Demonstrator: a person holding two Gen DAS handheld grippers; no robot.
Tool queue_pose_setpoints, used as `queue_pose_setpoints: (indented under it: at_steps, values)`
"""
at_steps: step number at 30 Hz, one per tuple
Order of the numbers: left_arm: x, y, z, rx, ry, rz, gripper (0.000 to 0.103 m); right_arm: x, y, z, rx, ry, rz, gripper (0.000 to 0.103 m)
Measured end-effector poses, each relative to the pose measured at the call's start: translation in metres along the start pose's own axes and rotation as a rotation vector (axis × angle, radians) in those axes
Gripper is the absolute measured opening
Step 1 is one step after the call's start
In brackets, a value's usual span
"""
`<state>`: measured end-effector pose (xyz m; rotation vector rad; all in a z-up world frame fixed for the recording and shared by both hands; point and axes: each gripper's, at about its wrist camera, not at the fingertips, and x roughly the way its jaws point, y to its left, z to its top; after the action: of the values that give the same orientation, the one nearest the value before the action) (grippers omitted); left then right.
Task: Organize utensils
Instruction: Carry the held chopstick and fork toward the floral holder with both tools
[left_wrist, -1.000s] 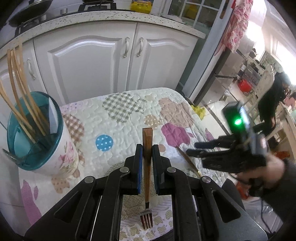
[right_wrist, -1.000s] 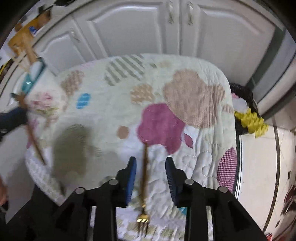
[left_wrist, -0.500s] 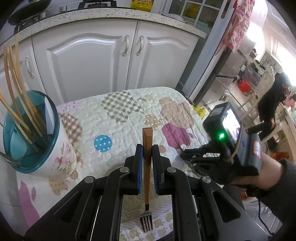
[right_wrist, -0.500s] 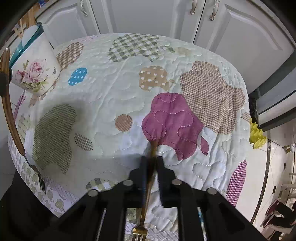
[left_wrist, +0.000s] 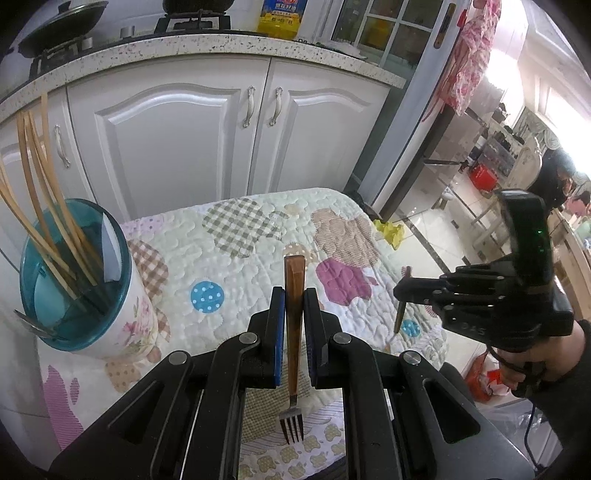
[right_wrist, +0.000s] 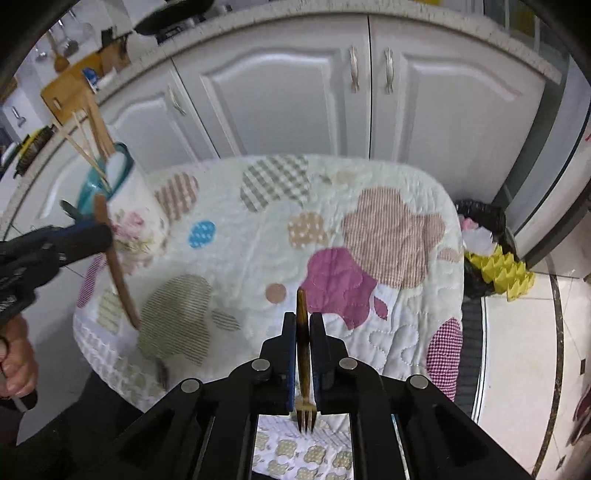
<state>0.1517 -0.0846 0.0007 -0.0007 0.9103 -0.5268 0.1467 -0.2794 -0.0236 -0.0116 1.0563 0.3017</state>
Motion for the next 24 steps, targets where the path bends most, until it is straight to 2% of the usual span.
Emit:
queue_pose_setpoints:
  at_steps: [9, 24]
  values:
    - [-0.011, -0.004, 0.0, 0.022, 0.021, 0.012, 0.008, -0.023, 0.009, 0.0, -0.021, -0.04, 0.01, 0.006]
    - [-0.034, -0.009, 0.009, 0.04, -0.019, 0.011, 0.008, -0.048, 0.019, 0.011, -0.042, -0.09, 0.029, 0.006]
